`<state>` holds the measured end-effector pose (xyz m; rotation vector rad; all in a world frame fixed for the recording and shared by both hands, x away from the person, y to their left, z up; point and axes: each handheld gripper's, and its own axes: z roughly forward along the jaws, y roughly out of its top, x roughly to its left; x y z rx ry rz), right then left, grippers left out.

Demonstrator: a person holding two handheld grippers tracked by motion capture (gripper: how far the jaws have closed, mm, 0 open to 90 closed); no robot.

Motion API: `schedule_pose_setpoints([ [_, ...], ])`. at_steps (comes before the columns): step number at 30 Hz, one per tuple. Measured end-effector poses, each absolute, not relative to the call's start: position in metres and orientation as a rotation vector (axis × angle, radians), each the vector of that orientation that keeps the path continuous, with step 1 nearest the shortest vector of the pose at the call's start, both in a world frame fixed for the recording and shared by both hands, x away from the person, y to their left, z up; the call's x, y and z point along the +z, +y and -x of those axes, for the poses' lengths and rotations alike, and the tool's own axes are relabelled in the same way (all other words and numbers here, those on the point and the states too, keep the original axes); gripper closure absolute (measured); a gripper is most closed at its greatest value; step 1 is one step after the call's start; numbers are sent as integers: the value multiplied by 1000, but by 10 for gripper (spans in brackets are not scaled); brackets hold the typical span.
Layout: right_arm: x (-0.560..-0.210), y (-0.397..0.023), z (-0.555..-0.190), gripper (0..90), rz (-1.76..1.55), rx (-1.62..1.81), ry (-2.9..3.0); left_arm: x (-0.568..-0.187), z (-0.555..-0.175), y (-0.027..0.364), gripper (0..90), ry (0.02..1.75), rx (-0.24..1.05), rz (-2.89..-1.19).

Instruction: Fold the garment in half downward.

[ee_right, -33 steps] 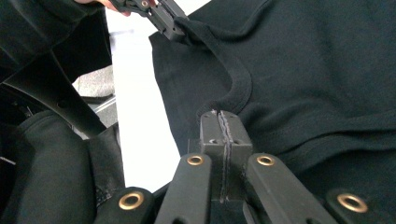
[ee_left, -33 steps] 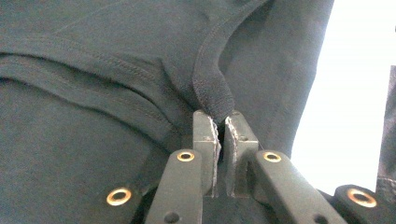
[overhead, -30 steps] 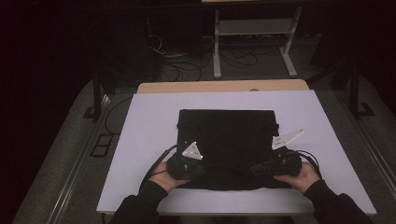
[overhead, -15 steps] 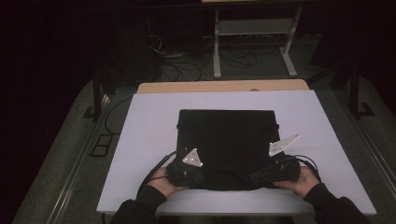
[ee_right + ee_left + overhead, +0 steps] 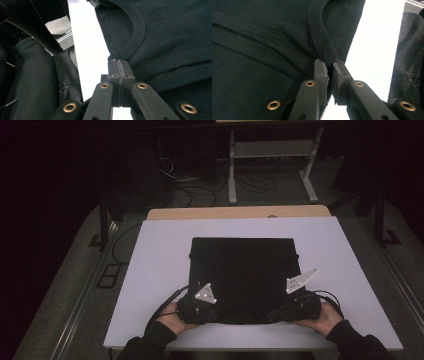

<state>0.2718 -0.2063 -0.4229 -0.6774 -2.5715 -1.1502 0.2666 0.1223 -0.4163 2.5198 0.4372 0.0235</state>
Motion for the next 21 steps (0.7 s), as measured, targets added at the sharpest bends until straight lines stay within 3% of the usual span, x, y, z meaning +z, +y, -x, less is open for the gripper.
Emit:
schedule_pose_setpoints([
  [15, -421, -204, -262, 880, 647, -1121, -2588, -417, -261, 120, 816, 413, -53, -2537],
  [19, -422, -205, -263, 860, 672, -1112, -2573, -419, -259, 120, 786, 428, -76, -2519],
  [21, -423, -206, -265, 804, 676, -1118, -2553, -419, -260, 121, 727, 414, -105, -2514],
])
